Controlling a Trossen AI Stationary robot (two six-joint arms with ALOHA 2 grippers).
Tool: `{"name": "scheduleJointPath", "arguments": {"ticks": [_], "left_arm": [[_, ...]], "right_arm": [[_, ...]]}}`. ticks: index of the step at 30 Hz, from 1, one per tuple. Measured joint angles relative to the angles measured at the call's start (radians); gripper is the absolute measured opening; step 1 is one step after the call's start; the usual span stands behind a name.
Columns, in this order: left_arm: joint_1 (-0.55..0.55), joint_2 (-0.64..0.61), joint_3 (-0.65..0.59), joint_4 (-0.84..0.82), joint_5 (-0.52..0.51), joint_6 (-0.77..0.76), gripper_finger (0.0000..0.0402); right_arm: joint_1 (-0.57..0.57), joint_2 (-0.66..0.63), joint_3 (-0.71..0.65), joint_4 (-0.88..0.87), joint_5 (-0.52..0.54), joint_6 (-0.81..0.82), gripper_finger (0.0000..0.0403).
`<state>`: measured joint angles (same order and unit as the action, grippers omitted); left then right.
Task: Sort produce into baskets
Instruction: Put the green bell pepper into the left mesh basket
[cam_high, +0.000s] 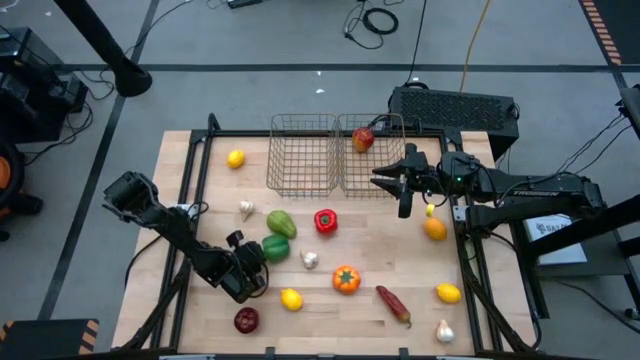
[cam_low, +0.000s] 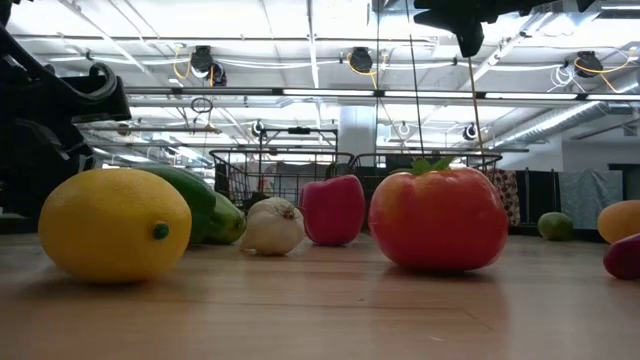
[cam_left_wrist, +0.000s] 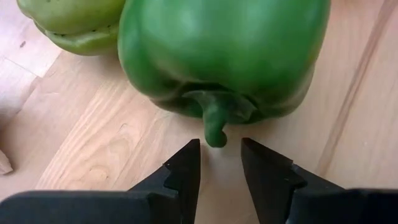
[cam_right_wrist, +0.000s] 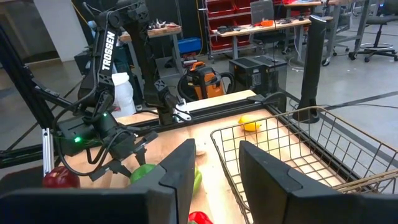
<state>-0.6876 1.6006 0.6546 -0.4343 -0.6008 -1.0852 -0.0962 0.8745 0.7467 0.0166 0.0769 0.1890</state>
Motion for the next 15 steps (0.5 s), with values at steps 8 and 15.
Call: {"name": "scheduleJointPath", "arguments": {"ticks": [8,15], "left_arm": [[0.000,0.000,0.000,-0.001,-0.006,0.000,0.0125],[0.001,0.000,0.000,-0.002,-0.007,0.001,0.0116]], "right_arm": [[0.000,0.000,0.000,0.002,0.000,-0.005,0.0116],[0.000,0.000,0.000,0.002,0.000,-0.010,0.0116]]}}
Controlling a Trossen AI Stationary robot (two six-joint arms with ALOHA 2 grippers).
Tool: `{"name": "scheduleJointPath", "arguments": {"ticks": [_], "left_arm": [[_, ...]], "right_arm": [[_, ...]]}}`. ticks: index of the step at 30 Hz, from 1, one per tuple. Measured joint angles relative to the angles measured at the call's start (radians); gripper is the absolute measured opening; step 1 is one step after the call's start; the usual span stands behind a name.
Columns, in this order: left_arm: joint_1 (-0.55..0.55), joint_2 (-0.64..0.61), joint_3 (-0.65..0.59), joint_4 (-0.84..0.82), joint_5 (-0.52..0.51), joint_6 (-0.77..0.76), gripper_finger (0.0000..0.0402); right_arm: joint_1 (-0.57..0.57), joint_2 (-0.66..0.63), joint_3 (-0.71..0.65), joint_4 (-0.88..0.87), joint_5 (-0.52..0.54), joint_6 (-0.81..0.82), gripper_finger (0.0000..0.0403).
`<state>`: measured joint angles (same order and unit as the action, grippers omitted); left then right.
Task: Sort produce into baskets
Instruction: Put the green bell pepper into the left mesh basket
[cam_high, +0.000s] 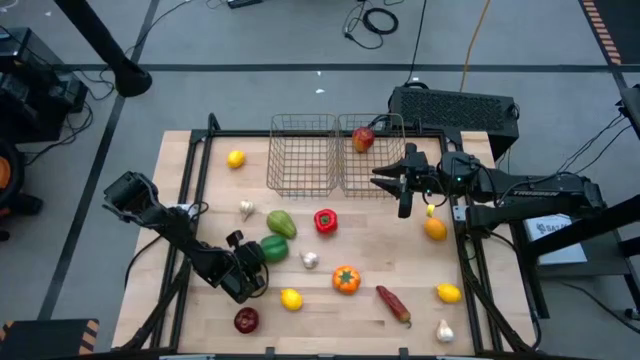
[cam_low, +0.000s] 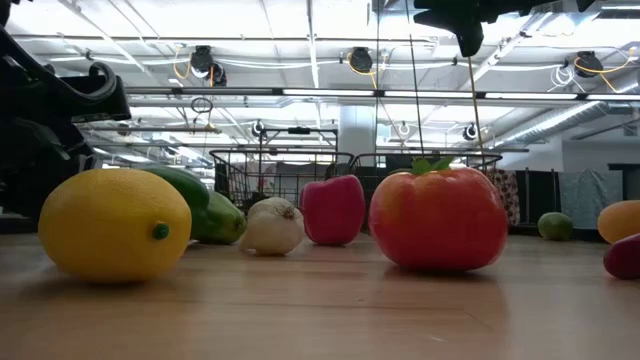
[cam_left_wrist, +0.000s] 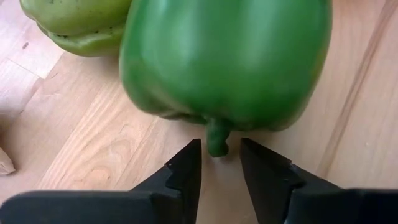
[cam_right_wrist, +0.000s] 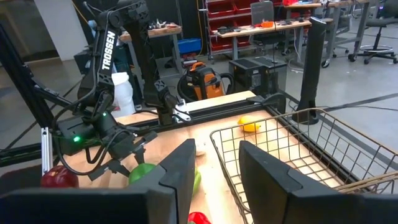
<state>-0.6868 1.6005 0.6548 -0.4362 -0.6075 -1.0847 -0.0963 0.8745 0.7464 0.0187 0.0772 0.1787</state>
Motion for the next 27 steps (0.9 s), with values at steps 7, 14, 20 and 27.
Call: {"name": "scheduleJointPath", "arguments": {"ticks": [7,14,20,27], "left_arm": [[0.000,0.000,0.001,0.000,0.000,0.000,0.0081],[0.000,-0.027,0.001,0.000,-0.003,0.004,0.0078],[0.016,-0.077,0.001,-0.021,-0.012,0.027,0.0071],[0.054,-0.097,0.001,-0.012,0.017,0.074,0.0029]], "right_arm": [[0.000,0.000,0.000,0.000,0.000,0.000,0.0116],[0.000,0.000,0.000,0.000,0.000,-0.008,0.0116],[0.000,0.000,0.000,0.000,0.000,-0.008,0.0116],[0.000,0.000,0.000,0.001,0.000,-0.008,0.0116]]}}
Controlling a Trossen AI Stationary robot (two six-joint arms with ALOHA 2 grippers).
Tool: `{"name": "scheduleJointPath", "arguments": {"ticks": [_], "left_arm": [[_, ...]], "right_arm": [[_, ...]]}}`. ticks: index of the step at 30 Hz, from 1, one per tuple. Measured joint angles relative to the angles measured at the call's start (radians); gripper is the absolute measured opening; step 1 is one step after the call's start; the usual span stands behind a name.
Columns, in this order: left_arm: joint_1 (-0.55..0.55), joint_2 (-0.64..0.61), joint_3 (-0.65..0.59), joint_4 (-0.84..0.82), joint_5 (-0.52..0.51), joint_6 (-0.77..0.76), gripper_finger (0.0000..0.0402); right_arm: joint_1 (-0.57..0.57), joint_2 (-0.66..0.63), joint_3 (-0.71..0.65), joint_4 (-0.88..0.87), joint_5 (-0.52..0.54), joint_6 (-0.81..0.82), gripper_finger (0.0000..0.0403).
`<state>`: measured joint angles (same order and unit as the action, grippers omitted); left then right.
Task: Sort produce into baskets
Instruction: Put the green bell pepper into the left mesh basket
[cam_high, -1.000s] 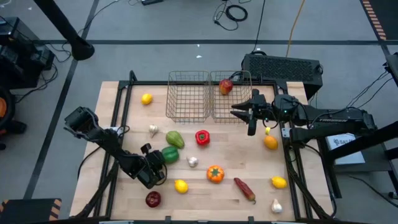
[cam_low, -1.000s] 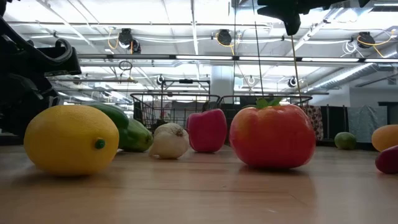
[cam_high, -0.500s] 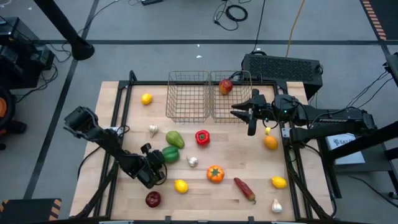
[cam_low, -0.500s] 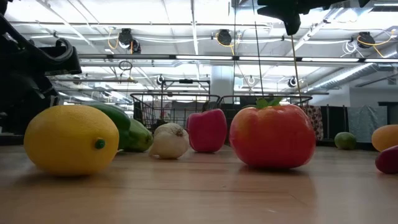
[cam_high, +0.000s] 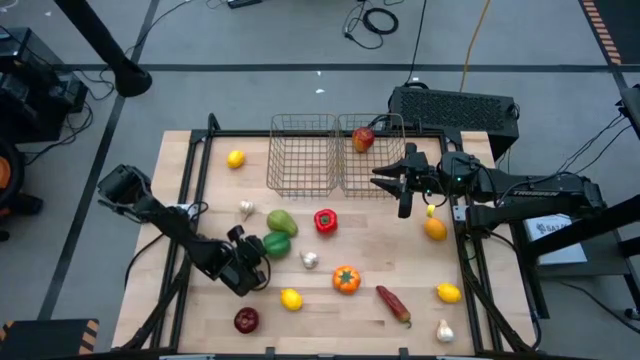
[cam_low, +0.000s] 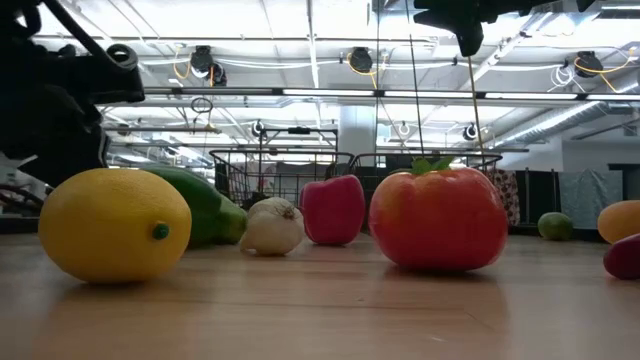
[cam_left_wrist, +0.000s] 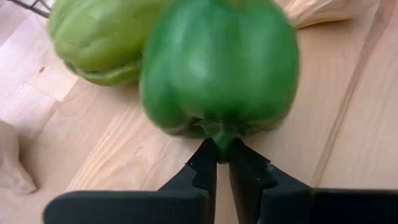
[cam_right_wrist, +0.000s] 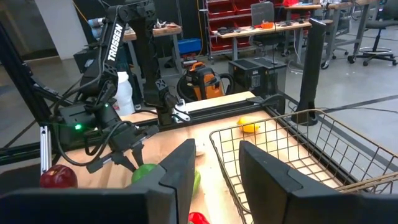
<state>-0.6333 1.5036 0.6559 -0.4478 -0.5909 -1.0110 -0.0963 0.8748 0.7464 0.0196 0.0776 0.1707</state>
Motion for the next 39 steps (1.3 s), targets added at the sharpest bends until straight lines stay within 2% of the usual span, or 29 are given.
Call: {"name": "scheduleJointPath", "arguments": {"ticks": [11,16,20,26,29,33,36,39], "left_arm": [[0.006,0.000,0.011,-0.016,0.014,0.010,0.0018],[0.007,-0.040,0.081,-0.029,0.018,0.100,0.0018],[0.018,-0.105,0.186,-0.177,0.048,0.136,0.0017],[0.053,-0.195,0.368,-0.388,0.023,0.222,0.0017],[0.103,-0.227,0.454,-0.414,-0.022,0.329,0.0016],[0.205,-0.245,0.555,-0.411,-0.114,0.546,0.0016],[0.303,-0.244,0.619,-0.375,-0.174,0.755,0.0016],[0.436,-0.245,0.656,-0.266,-0.173,0.943,0.0016]], "right_arm": [[0.000,0.000,0.000,0.000,0.000,-0.001,0.0116],[0.000,0.000,0.000,0.009,0.000,-0.001,0.0116],[0.000,0.000,0.000,0.010,0.000,-0.001,0.0116],[0.000,0.000,0.000,0.015,0.000,-0.009,0.0116],[0.000,0.000,0.000,0.015,0.000,-0.020,0.0116],[0.000,0.000,0.000,0.015,0.000,-0.031,0.0116],[0.000,0.000,0.000,0.015,0.000,-0.042,0.0116],[0.000,0.000,0.000,0.014,0.000,-0.068,0.0116]]}}
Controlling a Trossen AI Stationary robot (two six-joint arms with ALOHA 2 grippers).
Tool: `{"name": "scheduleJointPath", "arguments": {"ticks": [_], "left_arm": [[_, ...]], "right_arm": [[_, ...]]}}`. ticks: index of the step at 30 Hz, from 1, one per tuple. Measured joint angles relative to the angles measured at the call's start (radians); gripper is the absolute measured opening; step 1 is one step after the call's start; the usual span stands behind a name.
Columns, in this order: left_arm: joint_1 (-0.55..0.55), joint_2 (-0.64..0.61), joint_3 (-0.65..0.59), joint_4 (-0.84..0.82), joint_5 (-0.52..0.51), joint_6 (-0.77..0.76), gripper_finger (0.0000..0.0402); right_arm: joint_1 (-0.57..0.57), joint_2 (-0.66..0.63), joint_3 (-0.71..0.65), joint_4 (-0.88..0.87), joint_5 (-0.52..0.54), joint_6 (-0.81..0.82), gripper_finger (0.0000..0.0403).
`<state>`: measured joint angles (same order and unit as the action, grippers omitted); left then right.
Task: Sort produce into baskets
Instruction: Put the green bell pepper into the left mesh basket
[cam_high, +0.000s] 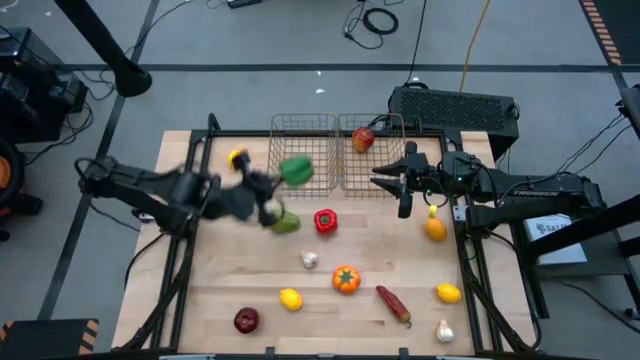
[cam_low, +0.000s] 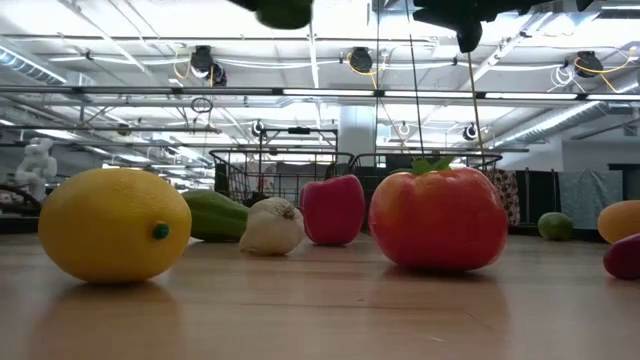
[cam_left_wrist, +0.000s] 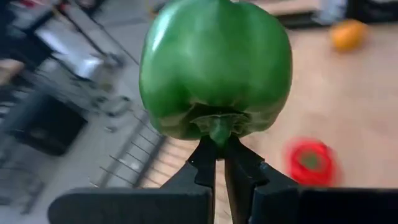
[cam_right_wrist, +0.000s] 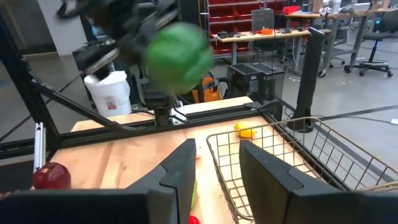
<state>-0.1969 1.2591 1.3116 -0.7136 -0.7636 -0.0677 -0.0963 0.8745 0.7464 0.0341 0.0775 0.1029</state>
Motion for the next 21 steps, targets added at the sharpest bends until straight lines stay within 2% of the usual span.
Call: {"name": "scheduleJointPath", "arguments": {"ticks": [4,8,12,16,21], "left_arm": [[0.185,0.000,0.011,0.184,0.041,0.230,0.0016],[0.371,0.007,0.012,0.340,0.191,0.380,0.0016],[0.551,0.044,0.012,0.398,0.381,0.363,0.0016],[0.710,0.135,0.012,0.378,0.577,0.276,0.0016],[0.813,0.294,0.012,0.349,0.806,0.201,0.0016]], "right_arm": [[0.000,0.000,0.000,-0.007,0.000,-0.053,0.0116],[0.000,0.000,0.000,-0.024,0.000,-0.086,0.0116],[0.000,0.000,0.000,-0.029,0.004,-0.103,0.0116],[-0.001,-0.002,0.000,0.024,0.033,-0.123,0.0116],[-0.002,-0.006,0.000,0.110,0.053,-0.123,0.0116]]}}
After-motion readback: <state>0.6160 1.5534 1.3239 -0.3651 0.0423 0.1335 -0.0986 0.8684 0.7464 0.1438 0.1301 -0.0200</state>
